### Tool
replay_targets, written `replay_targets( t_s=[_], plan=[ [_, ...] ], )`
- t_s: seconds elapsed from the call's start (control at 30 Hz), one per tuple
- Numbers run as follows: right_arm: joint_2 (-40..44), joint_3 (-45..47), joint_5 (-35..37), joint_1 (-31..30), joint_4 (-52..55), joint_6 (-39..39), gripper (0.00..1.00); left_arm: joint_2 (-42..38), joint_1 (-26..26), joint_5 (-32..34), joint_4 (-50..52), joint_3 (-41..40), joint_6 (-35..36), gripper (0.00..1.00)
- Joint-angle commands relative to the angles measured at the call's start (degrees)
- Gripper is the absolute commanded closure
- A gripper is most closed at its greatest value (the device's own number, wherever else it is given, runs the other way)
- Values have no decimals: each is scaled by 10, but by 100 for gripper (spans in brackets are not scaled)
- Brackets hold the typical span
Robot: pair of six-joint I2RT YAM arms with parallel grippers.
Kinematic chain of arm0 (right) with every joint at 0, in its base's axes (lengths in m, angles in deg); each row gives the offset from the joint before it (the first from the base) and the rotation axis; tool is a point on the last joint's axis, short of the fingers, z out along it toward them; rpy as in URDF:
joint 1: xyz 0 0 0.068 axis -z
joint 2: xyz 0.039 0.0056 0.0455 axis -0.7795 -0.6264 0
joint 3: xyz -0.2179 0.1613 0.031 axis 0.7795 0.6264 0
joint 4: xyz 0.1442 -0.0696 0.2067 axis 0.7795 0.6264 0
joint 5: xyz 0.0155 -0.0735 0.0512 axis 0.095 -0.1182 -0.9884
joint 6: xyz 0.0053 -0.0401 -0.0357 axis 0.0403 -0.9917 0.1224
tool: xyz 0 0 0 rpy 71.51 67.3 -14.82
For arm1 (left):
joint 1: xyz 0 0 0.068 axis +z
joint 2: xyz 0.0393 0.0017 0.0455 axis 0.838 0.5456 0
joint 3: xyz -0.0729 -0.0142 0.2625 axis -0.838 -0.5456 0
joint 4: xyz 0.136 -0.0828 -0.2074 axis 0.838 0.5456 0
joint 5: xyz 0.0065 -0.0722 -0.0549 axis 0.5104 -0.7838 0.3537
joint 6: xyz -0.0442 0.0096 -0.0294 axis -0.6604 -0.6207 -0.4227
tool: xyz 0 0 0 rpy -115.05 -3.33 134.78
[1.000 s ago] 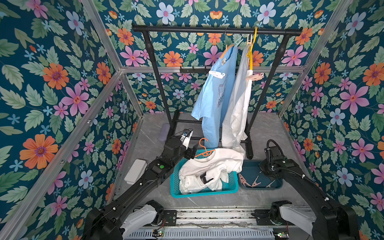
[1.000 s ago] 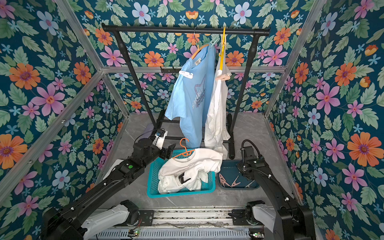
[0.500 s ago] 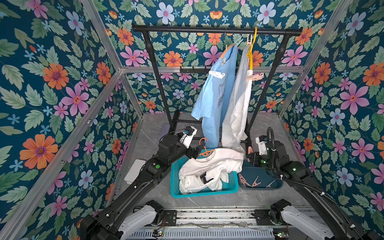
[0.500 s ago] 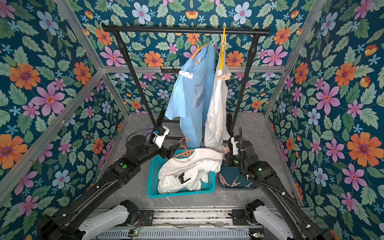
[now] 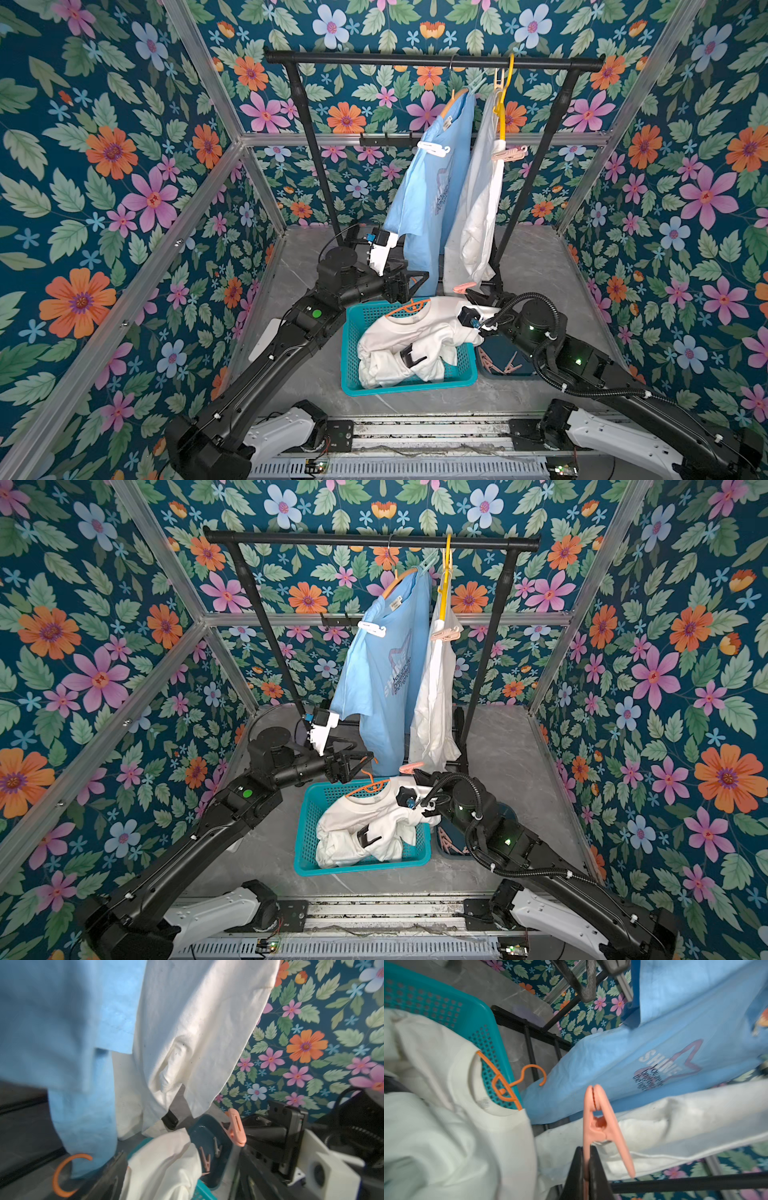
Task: Use clothespins to secure the t-shirt on both sides of the hanger
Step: Pick up the clothespin from the storage box.
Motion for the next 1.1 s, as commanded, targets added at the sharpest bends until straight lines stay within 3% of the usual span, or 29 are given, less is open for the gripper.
replay_targets(
  t_s=[0.0,0.1,0.23,0.4,0.57,0.73,0.97,1.07],
  plan=[
    [-9,5,23,-1,-128,-231,100,14,-1,-68,-17,7,-165,15],
    [-12,-6,17,-1,-139,-273,100,20,-9,-93,-36,6,-213,13],
    [-18,-13,9,-1,-158,-297,100,7,-29,-112,-198,-38,-320,13],
    [-30,-20,5,-2,-179,-314,100,22,-67,-98,-216,-34,-333,17],
    [-38,-24,-4,-8,-197,-322,100,48,-90,-107,-241,-17,-334,29],
    [-33,-23,-10,-14,-210,-325,100,57,-93,-106,-242,-7,-333,50],
    [-26,-12,-14,-16,-219,-328,100,56,-96,-103,-265,-12,-349,71],
    [-21,-8,-19,-16,-221,-333,100,55,-96,-102,-269,-17,-354,72]
  ],
)
